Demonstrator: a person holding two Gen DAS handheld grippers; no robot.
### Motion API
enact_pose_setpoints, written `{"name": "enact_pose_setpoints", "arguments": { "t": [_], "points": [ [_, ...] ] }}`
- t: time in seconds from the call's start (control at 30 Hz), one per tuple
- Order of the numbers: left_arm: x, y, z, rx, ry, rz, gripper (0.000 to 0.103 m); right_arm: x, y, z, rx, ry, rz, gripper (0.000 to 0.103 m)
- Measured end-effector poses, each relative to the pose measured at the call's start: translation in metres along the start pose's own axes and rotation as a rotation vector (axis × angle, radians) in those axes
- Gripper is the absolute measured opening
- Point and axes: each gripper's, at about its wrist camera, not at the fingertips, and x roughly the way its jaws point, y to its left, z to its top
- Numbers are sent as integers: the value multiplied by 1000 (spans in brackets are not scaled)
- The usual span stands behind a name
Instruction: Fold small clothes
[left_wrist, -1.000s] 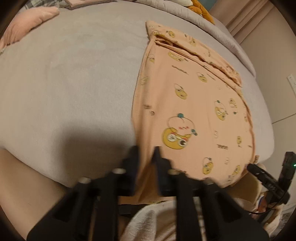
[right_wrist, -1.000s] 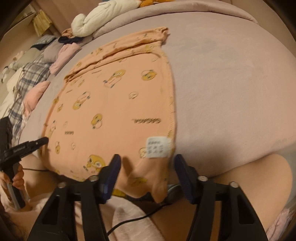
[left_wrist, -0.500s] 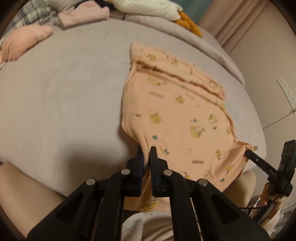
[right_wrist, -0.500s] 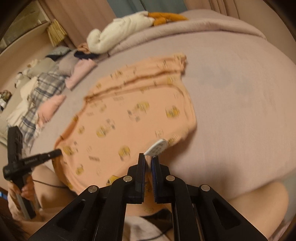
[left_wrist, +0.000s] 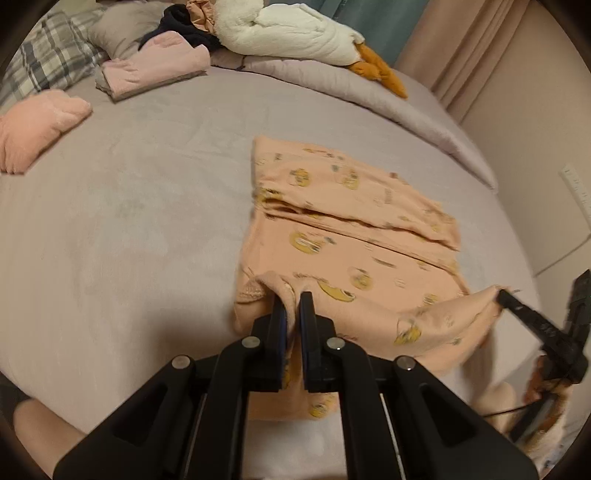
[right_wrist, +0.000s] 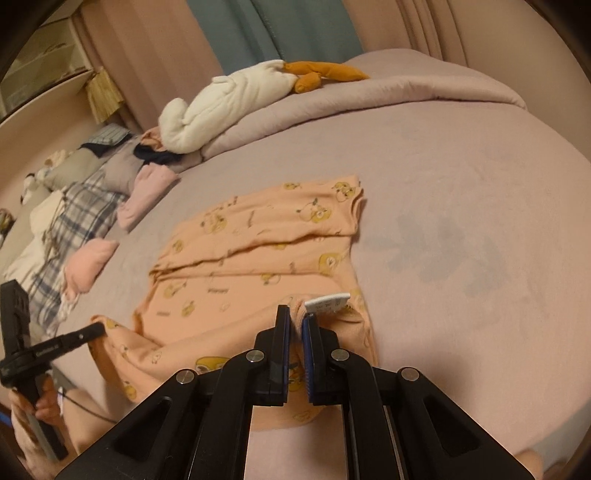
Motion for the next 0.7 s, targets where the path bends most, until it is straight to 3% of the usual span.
{"name": "enact_pose_setpoints", "arguments": {
  "t": [0.37,0.63,0.7],
  "points": [
    [65,14,7,-28,123,46,8,53,-12,8,24,99,-84,8],
    [51,19,7,-37,120,4,10,50,-18,6,14,123,-101,8],
    [44,19,7,-36,117,-3,21,43,-15,6,-5,113,-107,13]
  ]
}}
